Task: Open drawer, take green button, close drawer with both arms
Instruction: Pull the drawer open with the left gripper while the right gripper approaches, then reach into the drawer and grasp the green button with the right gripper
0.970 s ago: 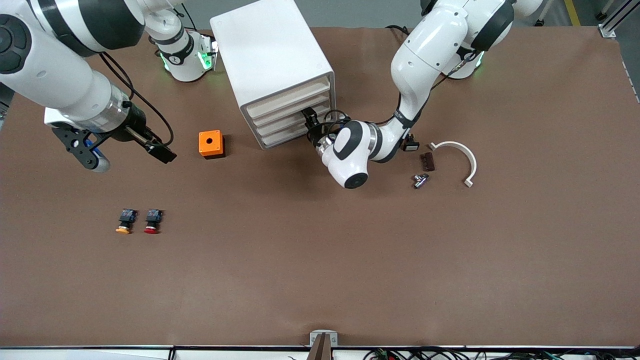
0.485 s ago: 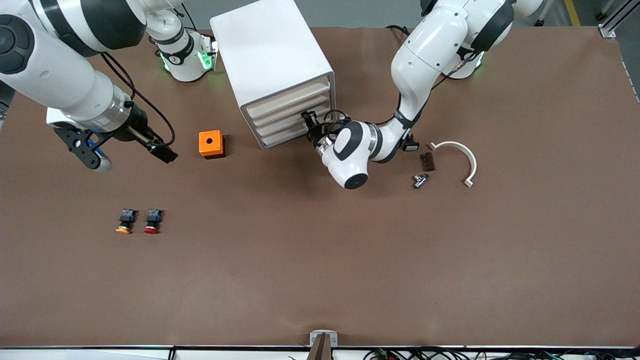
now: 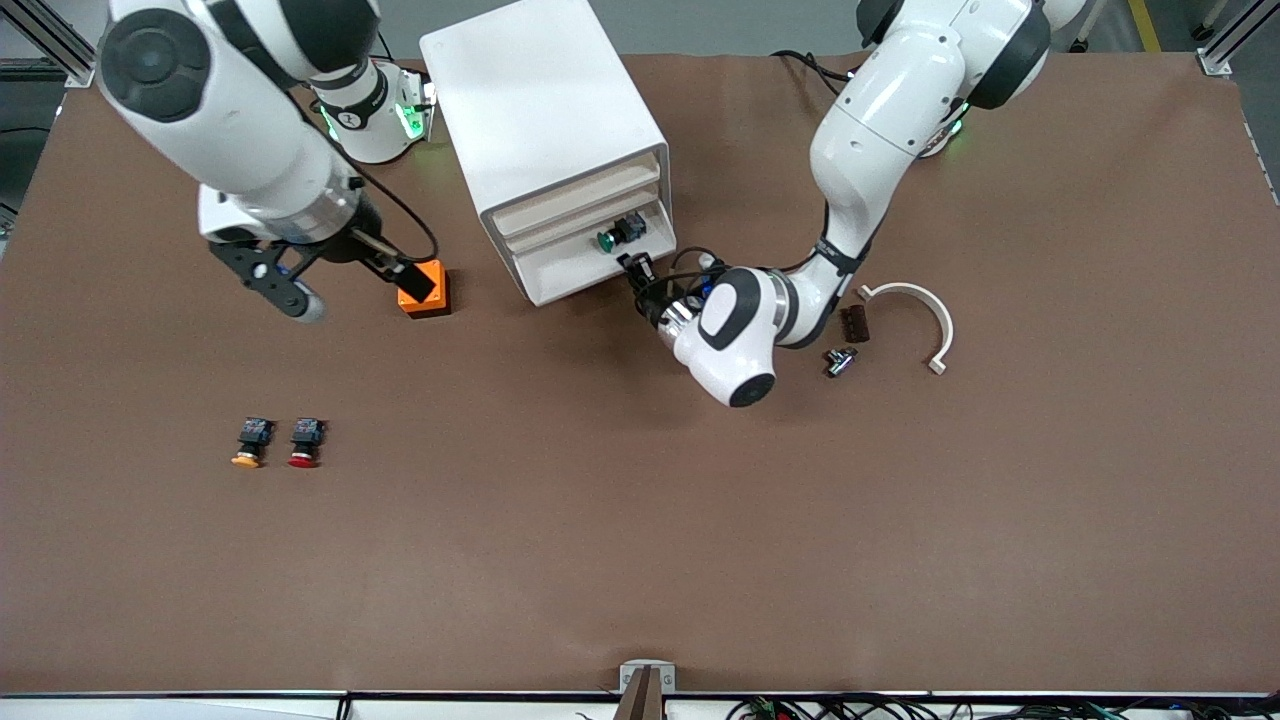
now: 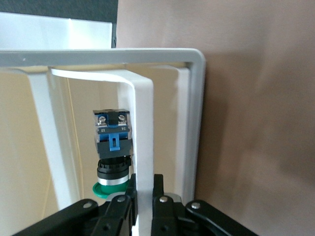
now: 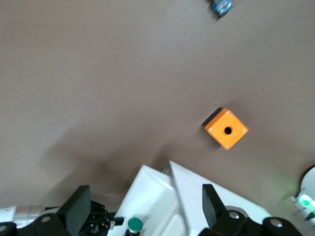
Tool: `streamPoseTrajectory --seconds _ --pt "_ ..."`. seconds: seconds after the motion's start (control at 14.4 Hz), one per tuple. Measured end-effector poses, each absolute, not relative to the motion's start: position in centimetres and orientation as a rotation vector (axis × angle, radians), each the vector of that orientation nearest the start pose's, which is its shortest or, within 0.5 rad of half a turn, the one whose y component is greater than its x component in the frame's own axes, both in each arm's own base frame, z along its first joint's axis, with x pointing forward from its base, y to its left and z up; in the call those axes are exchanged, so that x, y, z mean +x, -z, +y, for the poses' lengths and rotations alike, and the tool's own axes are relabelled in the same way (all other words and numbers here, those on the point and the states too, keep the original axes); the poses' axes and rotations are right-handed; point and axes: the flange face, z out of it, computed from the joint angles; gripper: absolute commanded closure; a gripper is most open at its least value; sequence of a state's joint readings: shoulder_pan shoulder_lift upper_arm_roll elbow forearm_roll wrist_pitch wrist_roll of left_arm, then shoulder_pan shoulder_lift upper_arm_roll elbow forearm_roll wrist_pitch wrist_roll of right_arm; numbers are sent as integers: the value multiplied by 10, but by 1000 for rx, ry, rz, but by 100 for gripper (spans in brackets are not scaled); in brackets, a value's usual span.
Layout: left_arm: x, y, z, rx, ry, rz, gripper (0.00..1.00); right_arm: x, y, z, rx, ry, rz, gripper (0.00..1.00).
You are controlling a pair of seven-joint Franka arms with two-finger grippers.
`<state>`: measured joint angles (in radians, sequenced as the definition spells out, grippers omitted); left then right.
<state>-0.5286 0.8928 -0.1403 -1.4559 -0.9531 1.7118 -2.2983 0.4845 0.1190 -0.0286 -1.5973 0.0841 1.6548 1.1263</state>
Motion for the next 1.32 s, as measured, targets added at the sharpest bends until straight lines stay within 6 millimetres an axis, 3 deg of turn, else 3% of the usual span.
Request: streamPoseTrajectory --seconds 0.14,0.35,0.55,0.62,0.69,0.76,0.83,1.04,1.32 --pt "508 -163 -446 1492 1794 2704 100 518 -540 307 -2927 -141 1085 0" --pt "522 -166 -436 1501 1774 2649 100 498 -523 361 -2902 -125 1142 0" --pt "536 -166 -422 1523 1740 2593 100 480 -507 402 -2878 -114 1189 0" --pt "540 -167 -418 1529 1732 2575 95 474 -502 414 -2870 -111 1205 0" --pt "543 -168 -415 1532 1726 2563 74 467 -497 426 -2864 -109 1219 0" --pt "545 -168 -413 1535 1723 2556 33 459 -491 439 -2863 -107 1231 0" --pt "547 -168 -412 1548 1719 2533 8 452 -484 449 -2867 -105 1240 0" --pt "554 -171 -407 1566 1701 2490 0 433 -465 478 -2863 -101 1279 0" --pt "572 -177 -391 1538 1661 2490 0 415 -434 510 -2843 -63 1335 0"
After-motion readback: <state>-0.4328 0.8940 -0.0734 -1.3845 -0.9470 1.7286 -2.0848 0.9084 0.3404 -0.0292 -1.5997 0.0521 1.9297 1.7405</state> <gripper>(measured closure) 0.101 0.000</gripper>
